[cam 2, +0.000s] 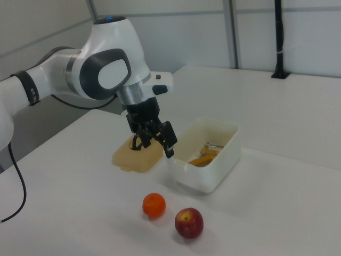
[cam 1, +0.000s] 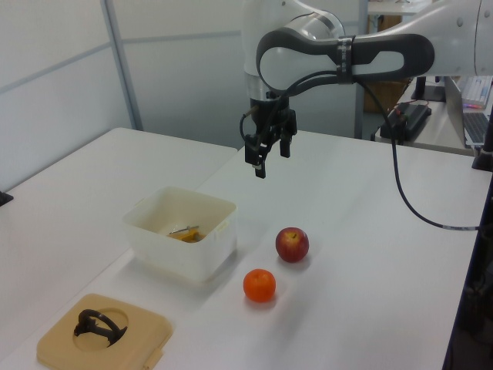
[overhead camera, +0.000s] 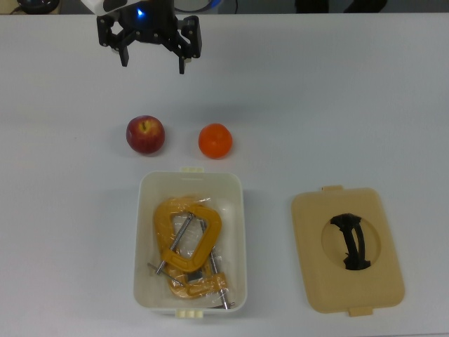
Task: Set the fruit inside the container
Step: 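Lower the open gripper down onto the red apple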
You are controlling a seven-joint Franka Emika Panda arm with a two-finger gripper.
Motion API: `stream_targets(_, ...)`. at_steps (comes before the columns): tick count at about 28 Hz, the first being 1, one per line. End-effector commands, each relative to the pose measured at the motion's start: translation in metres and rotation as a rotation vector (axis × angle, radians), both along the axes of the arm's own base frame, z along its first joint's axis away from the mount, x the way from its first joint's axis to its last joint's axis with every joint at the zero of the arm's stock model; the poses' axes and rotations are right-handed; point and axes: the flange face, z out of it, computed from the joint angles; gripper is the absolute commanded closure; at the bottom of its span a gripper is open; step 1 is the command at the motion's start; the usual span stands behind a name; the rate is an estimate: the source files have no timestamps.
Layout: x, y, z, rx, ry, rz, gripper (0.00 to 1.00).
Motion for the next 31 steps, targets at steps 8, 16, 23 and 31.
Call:
stream_targets(8,0.001,-0.010,-0.013,0.056,0.010,-0.033,0.00)
stream_targets(16,0.000,-0.018,-0.068,0.043,0.102,0.061,0.00)
stream_targets(23,0.013,-0.023,-0.155,-0.030,0.111,0.117,0.00)
stream_targets(31,0.022,-0.025,-0.216,-0.075,0.175,0.155,0.00)
